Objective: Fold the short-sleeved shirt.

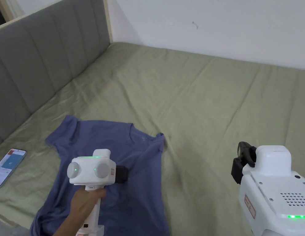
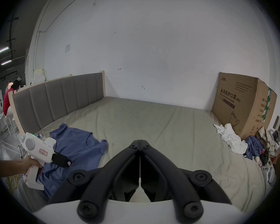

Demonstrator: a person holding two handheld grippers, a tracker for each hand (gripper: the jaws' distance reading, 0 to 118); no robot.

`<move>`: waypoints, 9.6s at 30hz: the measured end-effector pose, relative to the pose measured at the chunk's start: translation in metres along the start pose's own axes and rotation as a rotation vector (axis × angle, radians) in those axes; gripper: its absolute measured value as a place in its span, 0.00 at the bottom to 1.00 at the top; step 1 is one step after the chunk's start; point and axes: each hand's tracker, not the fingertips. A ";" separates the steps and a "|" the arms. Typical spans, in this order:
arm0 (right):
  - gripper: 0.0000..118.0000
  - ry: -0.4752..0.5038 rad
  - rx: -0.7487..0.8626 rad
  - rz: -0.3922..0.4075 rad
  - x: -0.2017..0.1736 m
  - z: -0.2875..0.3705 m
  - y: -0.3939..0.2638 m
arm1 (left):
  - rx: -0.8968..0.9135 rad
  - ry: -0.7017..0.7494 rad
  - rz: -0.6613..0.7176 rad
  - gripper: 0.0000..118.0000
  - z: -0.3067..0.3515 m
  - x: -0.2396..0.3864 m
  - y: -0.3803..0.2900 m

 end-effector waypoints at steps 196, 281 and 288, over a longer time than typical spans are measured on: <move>0.05 -0.099 -0.560 -0.289 0.232 -0.049 -0.117 | 0.227 -0.302 -0.195 0.08 0.122 0.170 -0.109; 0.05 -0.420 -0.182 -0.307 0.190 0.121 -0.101 | 0.404 -0.205 -0.174 0.08 0.148 0.074 -0.091; 0.05 -0.437 -0.279 -0.361 0.189 0.147 -0.142 | 0.335 -0.170 -0.183 0.08 0.142 0.062 -0.136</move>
